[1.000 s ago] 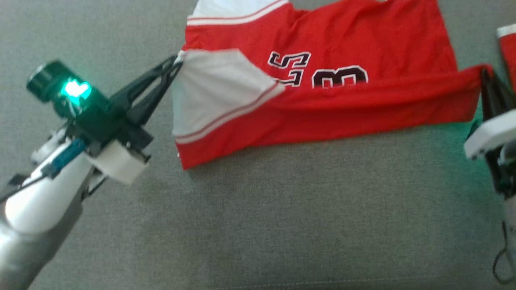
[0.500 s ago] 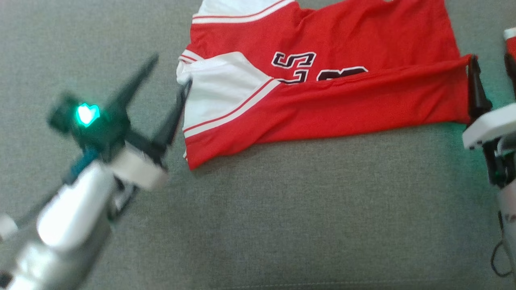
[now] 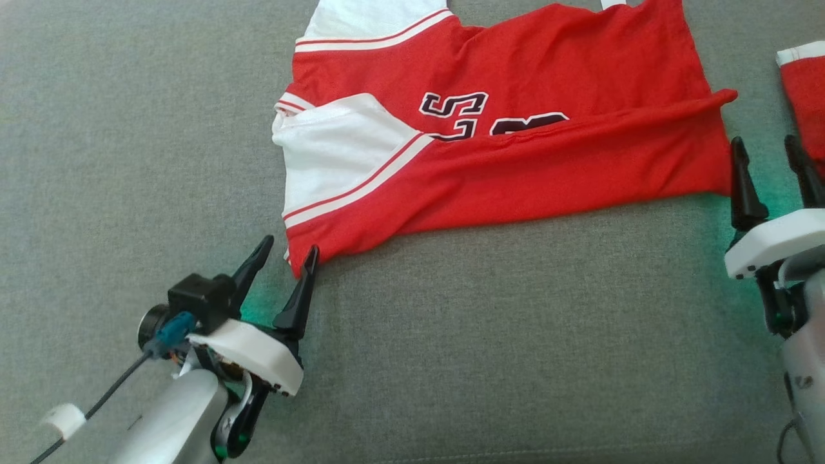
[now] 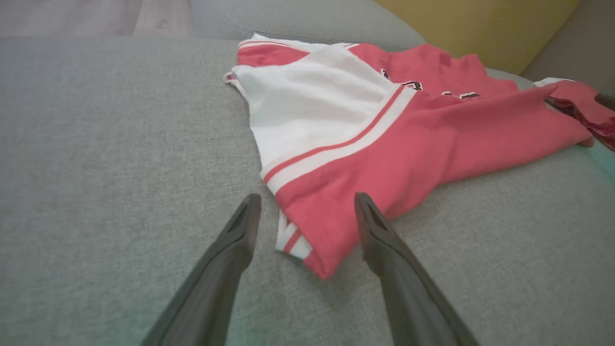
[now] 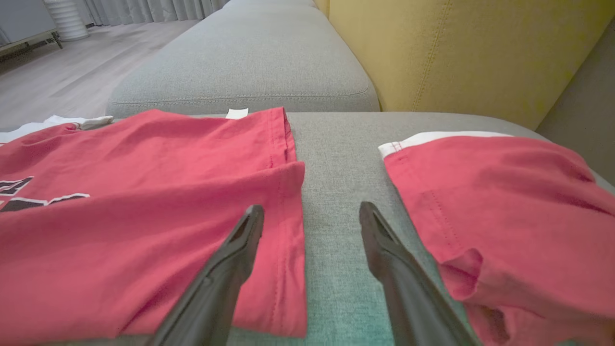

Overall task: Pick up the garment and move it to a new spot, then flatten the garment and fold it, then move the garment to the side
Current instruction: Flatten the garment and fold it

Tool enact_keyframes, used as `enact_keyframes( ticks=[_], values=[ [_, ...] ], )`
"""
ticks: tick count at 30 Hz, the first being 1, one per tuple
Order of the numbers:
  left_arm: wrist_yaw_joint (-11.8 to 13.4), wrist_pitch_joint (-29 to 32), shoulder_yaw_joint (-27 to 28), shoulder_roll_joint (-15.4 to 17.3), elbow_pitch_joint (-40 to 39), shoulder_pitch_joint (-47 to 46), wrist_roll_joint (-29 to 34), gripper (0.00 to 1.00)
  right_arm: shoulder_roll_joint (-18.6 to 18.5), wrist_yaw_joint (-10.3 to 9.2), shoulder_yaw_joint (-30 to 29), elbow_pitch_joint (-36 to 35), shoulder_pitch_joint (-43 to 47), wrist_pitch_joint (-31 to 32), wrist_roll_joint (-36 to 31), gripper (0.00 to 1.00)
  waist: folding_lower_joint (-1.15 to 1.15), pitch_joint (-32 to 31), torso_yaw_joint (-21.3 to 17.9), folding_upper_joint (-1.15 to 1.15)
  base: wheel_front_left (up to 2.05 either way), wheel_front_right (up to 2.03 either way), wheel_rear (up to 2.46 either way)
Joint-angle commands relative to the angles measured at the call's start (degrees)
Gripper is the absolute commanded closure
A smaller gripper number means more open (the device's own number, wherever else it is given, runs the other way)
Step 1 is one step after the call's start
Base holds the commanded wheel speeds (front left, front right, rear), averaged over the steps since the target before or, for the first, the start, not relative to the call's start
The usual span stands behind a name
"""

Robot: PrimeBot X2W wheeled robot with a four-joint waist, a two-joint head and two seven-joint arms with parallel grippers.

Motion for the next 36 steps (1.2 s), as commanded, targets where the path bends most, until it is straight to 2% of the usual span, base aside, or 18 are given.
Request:
enact_keyframes(
  ticks=[1, 3, 4, 5, 8, 9, 15, 21, 31, 32, 33, 34, 36],
  values=[
    [0.08, 0.38, 2.18, 1.06, -1.67, -0.50, -0.27, 0.00, -0.49, 0.39, 0.96, -1.13, -0.15, -0.96, 0.32, 0.00, 0.01, 0.04, -0.02, 0.00, 0.00, 0.00, 0.00],
    [0.34, 1.44, 2.08, 1.24, -1.50, -0.59, -0.51, 0.26, -0.41, 0.39, 1.12, -0.58, -0.45, -1.16, 0.46, 0.00, 0.01, 0.02, -0.06, 0.00, 0.00, 0.00, 0.00],
    [0.29, 1.95, 1.88, 1.35, -1.31, -0.58, -0.57, 0.53, -0.34, 0.39, 1.25, -0.32, -0.63, -1.25, 0.54, 0.00, 0.01, -0.01, -0.13, 0.00, 0.00, 0.00, 0.00],
    [0.07, 2.60, 1.68, 1.30, -1.13, -0.45, -0.94, 0.62, -0.29, 0.39, 1.40, -0.04, -0.81, -1.33, 0.61, 0.00, 0.01, -0.05, -0.20, 0.00, 0.00, 0.00, 0.00],
    [-1.01, 4.85, 0.61, 1.33, -0.82, 0.00, -1.88, 0.98, -0.25, 0.39, 1.81, 0.83, -1.21, -1.55, 0.97, 0.00, 0.01, -0.24, -0.22, 0.00, 0.00, 0.00, 0.00],
    [-1.31, 5.53, 0.29, 1.38, -0.77, 0.14, -2.12, 1.00, -0.24, 0.39, 1.92, 1.16, -1.26, -1.60, 1.21, 0.00, 0.01, -0.32, -0.18, 0.00, 0.00, 0.00, 0.00],
    [-2.24, 7.56, -0.47, 1.53, -1.48, 0.41, -3.31, 1.00, -0.69, 0.39, 2.39, 3.33, -1.14, -2.17, 2.36, 0.00, 0.01, -0.52, 0.47, 0.00, 0.00, 0.00, 0.00],
    [-1.66, 4.35, 0.30, 3.00, -3.16, -0.06, -1.57, 1.00, -0.68, 0.39, 4.02, 5.58, -0.38, -2.25, 3.85, 0.00, 0.01, -1.62, 1.24, 0.00, 0.00, 0.00, 0.00],
    [-0.63, 4.54, 0.98, 6.16, -5.93, -0.46, -0.42, 1.00, -3.10, 0.39, 8.55, 7.67, 0.61, 1.22, 9.03, 0.01, 0.01, -2.67, 2.26, 0.00, 0.00, 0.00, 0.00],
    [-0.60, 4.59, 0.98, 6.28, -6.07, -0.49, -0.41, 1.00, -3.28, 0.39, 8.97, 7.67, 0.64, 1.23, 9.35, 0.21, 0.01, -2.71, 2.31, 0.00, 0.00, 0.00, 0.00],
    [-0.58, 4.63, 0.93, 6.43, -6.17, -0.54, -0.31, 1.00, -3.44, 0.39, 9.42, 7.74, 0.71, 1.29, 9.64, 0.65, 0.01, -2.78, 2.34, 0.00, 0.00, 0.00, 0.00],
    [-0.56, 4.61, 0.88, 6.56, -6.24, -0.58, -0.21, 1.00, -3.58, 0.39, 9.91, 7.95, 0.83, 1.52, 9.92, 0.98, 0.01, -2.88, 2.37, 0.00, 0.00, 0.00, 0.00],
    [-0.56, 4.59, 0.82, 6.67, -6.29, -0.60, -0.21, 1.00, -3.68, 0.39, 10.95, 8.35, 1.25, 2.32, 10.99, 1.00, 0.01, -3.14, 2.40, 0.00, 0.00, 0.00, 0.00]
  ],
)
